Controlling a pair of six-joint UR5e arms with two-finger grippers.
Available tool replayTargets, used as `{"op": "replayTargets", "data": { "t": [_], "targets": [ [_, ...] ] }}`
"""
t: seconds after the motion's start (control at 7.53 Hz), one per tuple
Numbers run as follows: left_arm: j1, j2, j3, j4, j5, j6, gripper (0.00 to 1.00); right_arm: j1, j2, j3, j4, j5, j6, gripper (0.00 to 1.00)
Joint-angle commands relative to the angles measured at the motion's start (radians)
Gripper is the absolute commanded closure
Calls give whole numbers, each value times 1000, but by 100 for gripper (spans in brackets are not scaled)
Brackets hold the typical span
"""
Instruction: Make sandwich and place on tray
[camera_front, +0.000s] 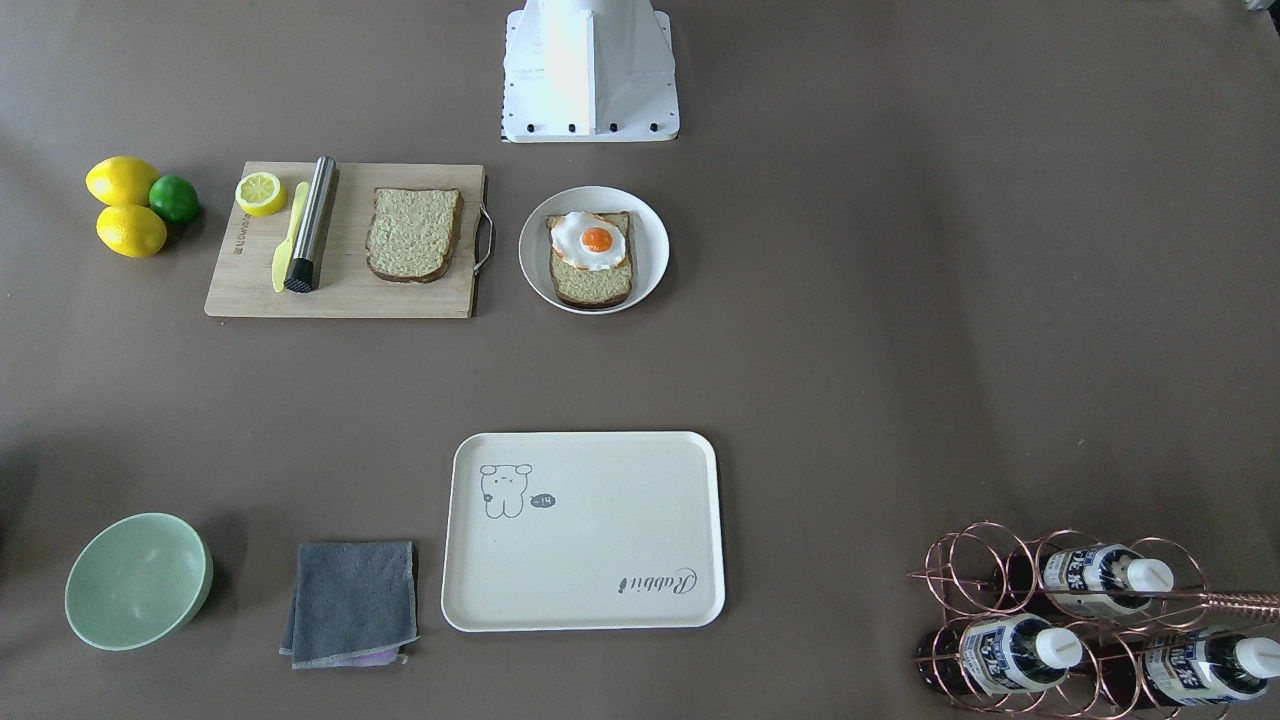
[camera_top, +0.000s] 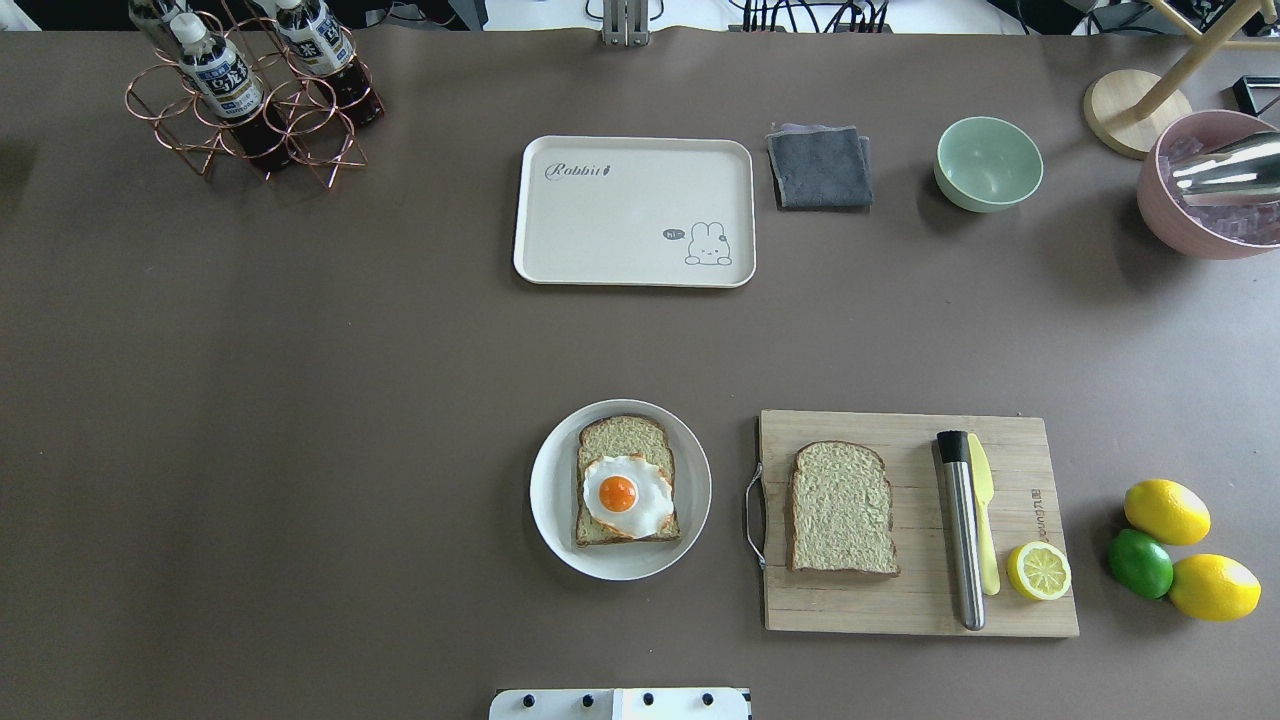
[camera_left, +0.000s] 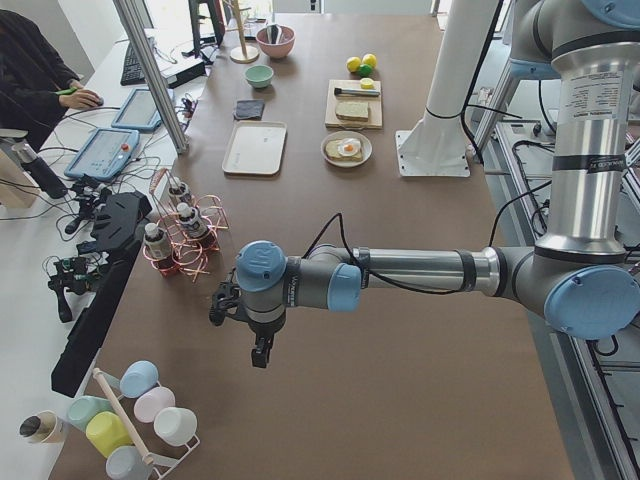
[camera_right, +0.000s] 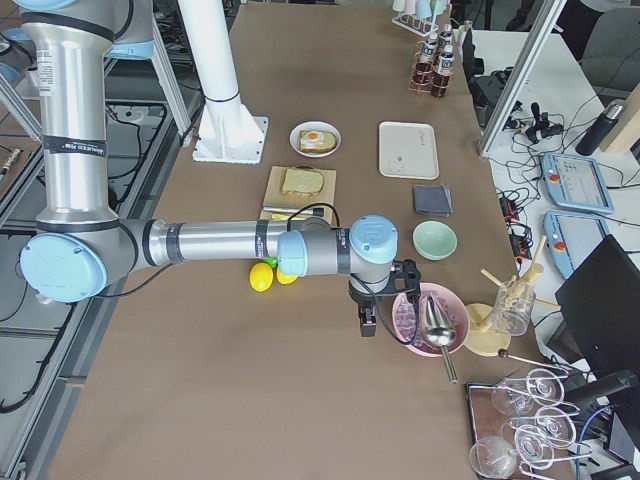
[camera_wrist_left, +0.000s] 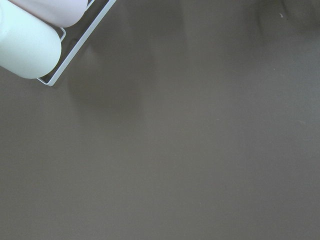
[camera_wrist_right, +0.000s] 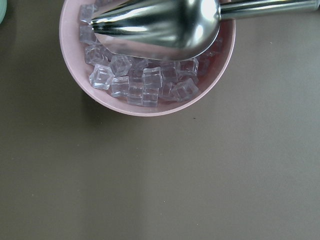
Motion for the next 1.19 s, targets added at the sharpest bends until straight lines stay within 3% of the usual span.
{"op": "replayTargets", "data": {
  "t": [0.0, 1.06],
  "targets": [
    [0, 0, -2, 0, 0, -1, 2, 1, 6, 1, 0, -8, 1, 0],
    [0, 11, -8, -5, 2, -9, 2, 1, -5, 8, 0, -4, -1, 0]
  ]
}}
